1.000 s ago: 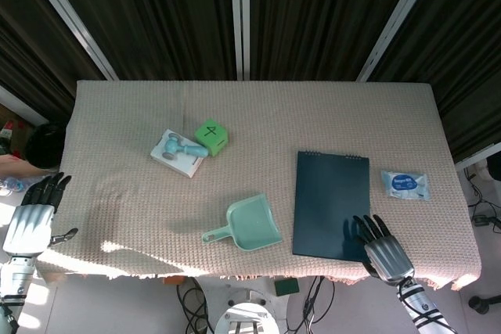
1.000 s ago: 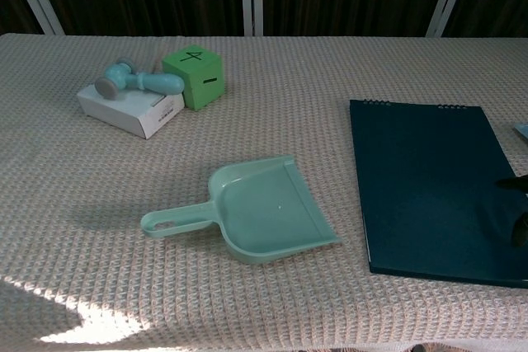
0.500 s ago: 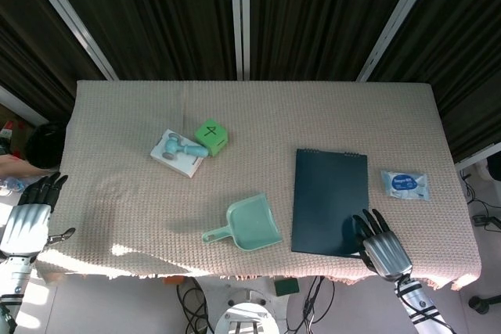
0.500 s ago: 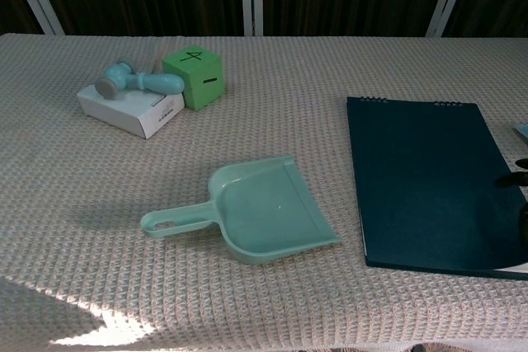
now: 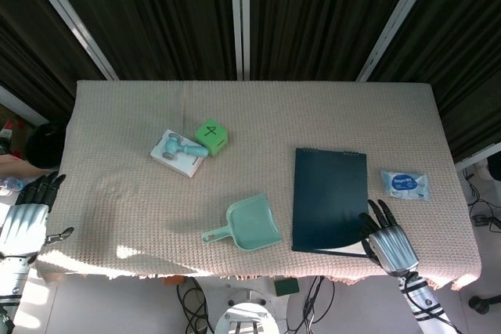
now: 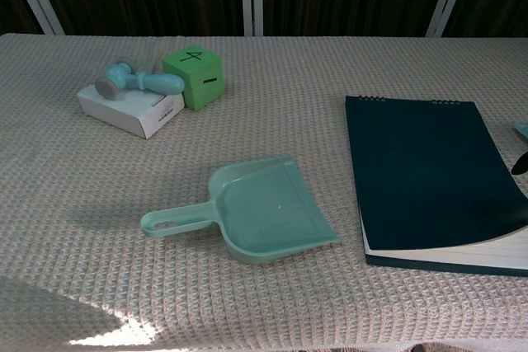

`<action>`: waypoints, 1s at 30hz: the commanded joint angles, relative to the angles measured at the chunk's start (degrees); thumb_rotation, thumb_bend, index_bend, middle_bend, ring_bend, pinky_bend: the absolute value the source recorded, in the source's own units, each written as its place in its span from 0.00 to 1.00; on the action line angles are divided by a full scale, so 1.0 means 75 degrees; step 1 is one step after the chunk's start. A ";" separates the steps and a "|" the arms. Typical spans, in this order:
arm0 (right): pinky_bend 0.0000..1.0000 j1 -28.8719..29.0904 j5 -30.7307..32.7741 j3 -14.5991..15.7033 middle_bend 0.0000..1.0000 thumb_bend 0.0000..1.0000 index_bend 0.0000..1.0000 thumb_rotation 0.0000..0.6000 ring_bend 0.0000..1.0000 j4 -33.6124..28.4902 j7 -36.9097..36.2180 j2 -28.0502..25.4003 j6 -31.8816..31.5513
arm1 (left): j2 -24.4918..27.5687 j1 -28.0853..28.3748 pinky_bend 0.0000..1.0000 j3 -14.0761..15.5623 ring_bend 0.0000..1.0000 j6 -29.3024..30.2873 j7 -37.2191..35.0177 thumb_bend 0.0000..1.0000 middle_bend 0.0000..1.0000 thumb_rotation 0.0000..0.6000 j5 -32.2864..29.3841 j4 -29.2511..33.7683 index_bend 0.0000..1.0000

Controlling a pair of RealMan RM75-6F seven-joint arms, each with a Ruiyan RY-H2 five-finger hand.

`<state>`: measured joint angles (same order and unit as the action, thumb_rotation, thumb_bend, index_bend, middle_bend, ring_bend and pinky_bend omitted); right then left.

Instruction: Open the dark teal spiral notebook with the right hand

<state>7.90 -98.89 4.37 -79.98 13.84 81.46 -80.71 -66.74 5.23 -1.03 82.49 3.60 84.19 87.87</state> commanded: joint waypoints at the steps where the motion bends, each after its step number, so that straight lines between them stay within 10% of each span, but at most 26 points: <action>1: 0.00 0.0255 0.0112 -0.0318 0.27 0.55 1.00 1.00 0.00 -0.0115 -0.0130 -0.0131 0.0069 | 0.0024 -0.0004 0.12 -0.0008 0.05 0.0019 0.0010 0.04 0.03 1.00 0.0005 0.0026 0.04; 14: 0.00 0.3062 0.3014 -0.2820 0.29 0.55 1.00 1.00 0.02 0.1719 -0.0780 0.0714 0.3622 | 0.0188 -0.0051 0.12 -0.0086 0.05 -0.0048 -0.0028 0.04 0.03 1.00 -0.0264 0.0059 0.04; 30: 0.00 0.6607 0.5192 -0.4227 0.32 0.58 1.00 1.00 0.03 0.8842 -0.1343 0.3526 0.6719 | 0.0468 0.0002 0.13 -0.0225 0.05 -0.0333 0.0154 0.04 0.03 1.00 -0.0724 0.0280 0.04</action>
<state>49.78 -63.83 -24.10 -25.57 5.61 101.50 -35.94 -63.26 5.14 -2.65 80.15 4.66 78.92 89.89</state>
